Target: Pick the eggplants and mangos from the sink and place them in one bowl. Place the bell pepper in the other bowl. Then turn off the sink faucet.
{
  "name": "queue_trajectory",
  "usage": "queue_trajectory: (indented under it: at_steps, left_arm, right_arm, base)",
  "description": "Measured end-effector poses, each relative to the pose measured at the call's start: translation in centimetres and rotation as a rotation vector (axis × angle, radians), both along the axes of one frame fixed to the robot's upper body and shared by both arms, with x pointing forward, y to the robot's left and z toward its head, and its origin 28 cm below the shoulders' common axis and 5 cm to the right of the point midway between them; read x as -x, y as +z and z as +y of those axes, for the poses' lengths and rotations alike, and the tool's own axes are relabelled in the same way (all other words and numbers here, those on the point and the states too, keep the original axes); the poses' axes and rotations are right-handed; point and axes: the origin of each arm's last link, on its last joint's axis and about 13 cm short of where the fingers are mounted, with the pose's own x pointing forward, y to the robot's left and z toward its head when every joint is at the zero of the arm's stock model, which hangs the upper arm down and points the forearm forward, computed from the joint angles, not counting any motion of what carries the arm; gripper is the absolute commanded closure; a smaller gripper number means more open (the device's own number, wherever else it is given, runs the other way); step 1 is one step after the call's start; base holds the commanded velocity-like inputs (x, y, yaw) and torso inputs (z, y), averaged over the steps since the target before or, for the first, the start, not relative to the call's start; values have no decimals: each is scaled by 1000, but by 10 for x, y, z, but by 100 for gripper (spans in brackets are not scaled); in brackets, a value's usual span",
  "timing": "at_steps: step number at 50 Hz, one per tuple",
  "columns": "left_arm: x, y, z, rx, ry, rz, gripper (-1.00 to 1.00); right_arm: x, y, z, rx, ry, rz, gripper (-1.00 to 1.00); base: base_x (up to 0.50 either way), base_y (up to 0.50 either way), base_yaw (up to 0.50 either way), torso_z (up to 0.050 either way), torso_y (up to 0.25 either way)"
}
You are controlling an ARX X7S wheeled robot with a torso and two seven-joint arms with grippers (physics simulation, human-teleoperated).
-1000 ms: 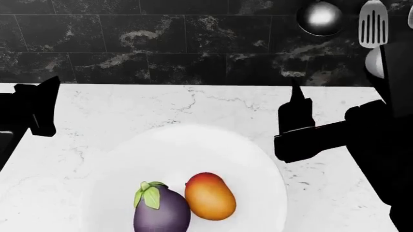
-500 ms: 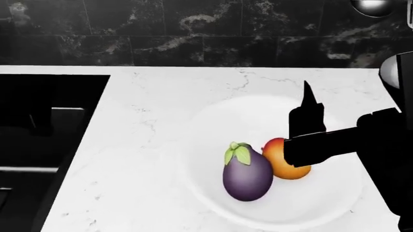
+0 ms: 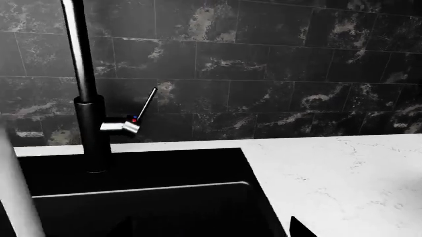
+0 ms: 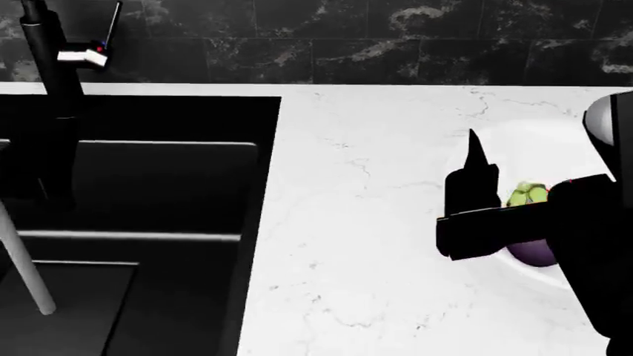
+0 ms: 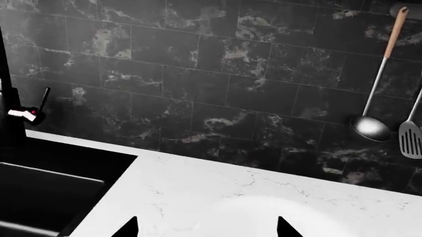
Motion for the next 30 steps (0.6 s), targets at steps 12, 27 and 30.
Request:
queue_trajectory:
  at_steps: [12, 27, 30]
  left_arm:
    - [1, 0, 1, 1, 3, -1, -100]
    - [1, -2, 2, 2, 1, 6, -100]
    - [1, -3, 2, 1, 0, 8, -100]
  right_arm:
    - [0, -4, 0, -7, -3, 2, -100]
    - [-2, -8, 1, -15, -9, 6, -100]
    - [-3, -9, 1, -18, -11, 5, -100]
  base:
    - [-37, 500, 0, 0, 0]
    - [-18, 500, 0, 0, 0]
    - [1, 500, 0, 0, 0]
